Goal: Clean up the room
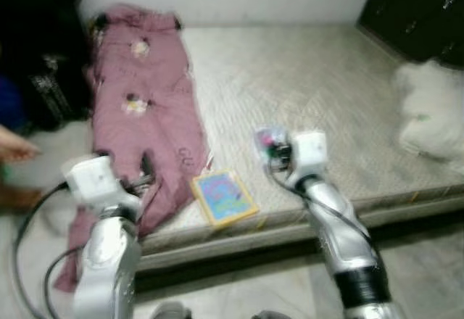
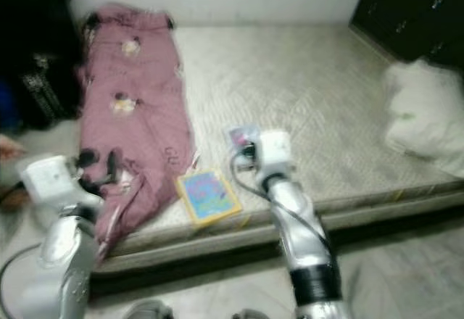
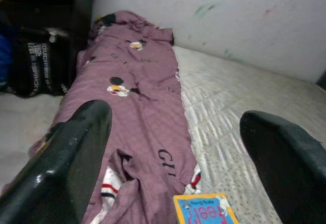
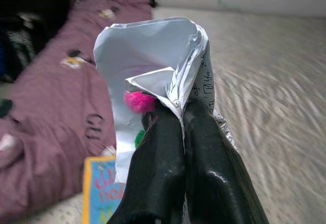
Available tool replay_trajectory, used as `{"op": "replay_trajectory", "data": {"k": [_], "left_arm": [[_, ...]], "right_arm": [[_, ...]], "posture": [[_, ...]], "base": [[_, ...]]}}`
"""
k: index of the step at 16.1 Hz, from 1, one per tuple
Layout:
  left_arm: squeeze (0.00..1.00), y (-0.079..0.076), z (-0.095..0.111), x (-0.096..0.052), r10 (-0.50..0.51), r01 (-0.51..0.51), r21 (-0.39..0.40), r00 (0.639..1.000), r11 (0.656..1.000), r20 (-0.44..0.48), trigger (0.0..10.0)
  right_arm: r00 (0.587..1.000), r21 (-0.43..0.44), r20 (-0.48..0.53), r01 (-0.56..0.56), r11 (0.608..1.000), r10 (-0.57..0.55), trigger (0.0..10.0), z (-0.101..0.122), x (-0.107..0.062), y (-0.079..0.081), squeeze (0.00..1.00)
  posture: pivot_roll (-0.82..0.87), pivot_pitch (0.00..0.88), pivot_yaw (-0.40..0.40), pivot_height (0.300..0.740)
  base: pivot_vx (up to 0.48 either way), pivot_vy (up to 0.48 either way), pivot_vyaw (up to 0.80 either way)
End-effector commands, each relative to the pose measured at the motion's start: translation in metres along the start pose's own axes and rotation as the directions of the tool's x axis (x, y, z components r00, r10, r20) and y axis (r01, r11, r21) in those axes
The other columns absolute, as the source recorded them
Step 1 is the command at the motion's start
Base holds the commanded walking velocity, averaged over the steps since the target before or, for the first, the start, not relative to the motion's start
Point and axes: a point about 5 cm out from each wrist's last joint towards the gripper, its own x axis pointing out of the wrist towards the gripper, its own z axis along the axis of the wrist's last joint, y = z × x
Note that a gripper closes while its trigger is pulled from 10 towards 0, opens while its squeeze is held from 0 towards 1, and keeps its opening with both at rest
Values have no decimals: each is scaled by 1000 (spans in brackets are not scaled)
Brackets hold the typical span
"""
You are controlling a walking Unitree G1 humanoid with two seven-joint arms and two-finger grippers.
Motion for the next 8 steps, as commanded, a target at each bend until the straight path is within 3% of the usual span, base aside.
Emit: {"op": "replay_trajectory", "data": {"k": [1, 3, 6, 8], "left_arm": [[0, 2, 4, 1, 11, -11, 9, 1000, 1000, 21, 10000], [0, 3, 5, 1, 15, -15, 10, 1000, 1000, 21, 10000], [0, 3, 8, 1, 26, -26, 21, 999, 999, 40, 10000], [0, 6, 10, 3, 47, -47, 15, 998, 999, 50, 10000]], "right_arm": [[999, -1, 43, -34, 999, 34, 10000, 10, 5, 9, 0], [998, -8, 45, -43, 999, 44, 10000, 10, 5, 11, 0], [996, -14, 58, -68, 998, 69, 10000, 12, 7, 13, 0], [993, -41, 77, -90, 995, 93, 10000, 15, 6, 16, 0]], "posture": [[107, 0, -67, 740], [110, 0, -67, 740], [109, 0, -69, 740], [109, 0, -70, 740]], "base": [[0, 341, 0], [0, 368, 0], [0, 0, 0], [0, 0, 800]]}}
